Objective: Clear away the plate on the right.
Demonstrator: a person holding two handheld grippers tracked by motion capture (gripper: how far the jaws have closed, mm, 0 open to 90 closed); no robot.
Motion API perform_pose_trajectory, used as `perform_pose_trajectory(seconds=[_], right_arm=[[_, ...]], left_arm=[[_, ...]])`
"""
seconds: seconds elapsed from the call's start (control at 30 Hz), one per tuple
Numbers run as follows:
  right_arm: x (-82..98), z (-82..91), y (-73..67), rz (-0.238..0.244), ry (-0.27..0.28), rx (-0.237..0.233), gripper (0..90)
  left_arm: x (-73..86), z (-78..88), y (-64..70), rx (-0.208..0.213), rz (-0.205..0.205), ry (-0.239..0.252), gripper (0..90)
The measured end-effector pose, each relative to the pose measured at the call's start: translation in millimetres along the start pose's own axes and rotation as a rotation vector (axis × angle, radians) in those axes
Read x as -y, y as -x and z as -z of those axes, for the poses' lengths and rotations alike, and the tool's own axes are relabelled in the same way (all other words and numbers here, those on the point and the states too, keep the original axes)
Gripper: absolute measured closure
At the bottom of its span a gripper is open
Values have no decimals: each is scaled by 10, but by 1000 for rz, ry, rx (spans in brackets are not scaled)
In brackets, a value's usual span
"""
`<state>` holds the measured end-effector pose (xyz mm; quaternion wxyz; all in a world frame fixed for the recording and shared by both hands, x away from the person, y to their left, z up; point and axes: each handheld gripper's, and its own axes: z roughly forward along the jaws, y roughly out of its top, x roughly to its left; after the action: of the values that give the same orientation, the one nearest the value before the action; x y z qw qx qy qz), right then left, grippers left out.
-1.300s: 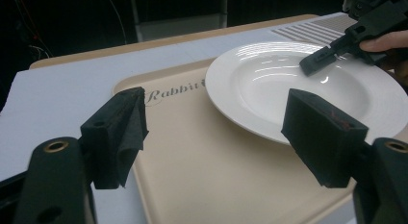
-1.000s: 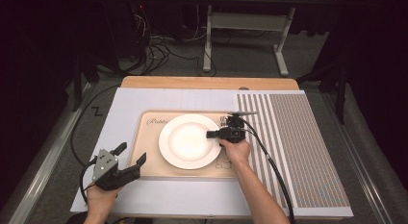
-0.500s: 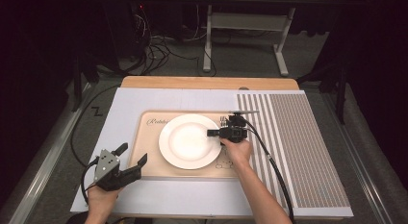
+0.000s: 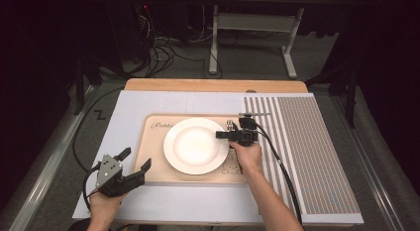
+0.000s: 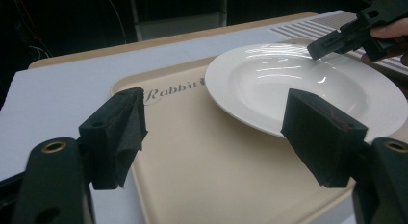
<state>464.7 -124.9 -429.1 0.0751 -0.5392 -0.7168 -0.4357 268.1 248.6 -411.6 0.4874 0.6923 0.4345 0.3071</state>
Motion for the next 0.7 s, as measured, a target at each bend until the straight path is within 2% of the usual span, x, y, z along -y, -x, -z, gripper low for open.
perform_pose_trajectory(seconds=[0.37,0.7], right_arm=[[0,99,21,6,31,-7,564],[17,236,99,-32,78,-42,535]], left_arm=[[4,-1,-3,0,2,0,240],[4,1,-8,-5,4,-1,239]])
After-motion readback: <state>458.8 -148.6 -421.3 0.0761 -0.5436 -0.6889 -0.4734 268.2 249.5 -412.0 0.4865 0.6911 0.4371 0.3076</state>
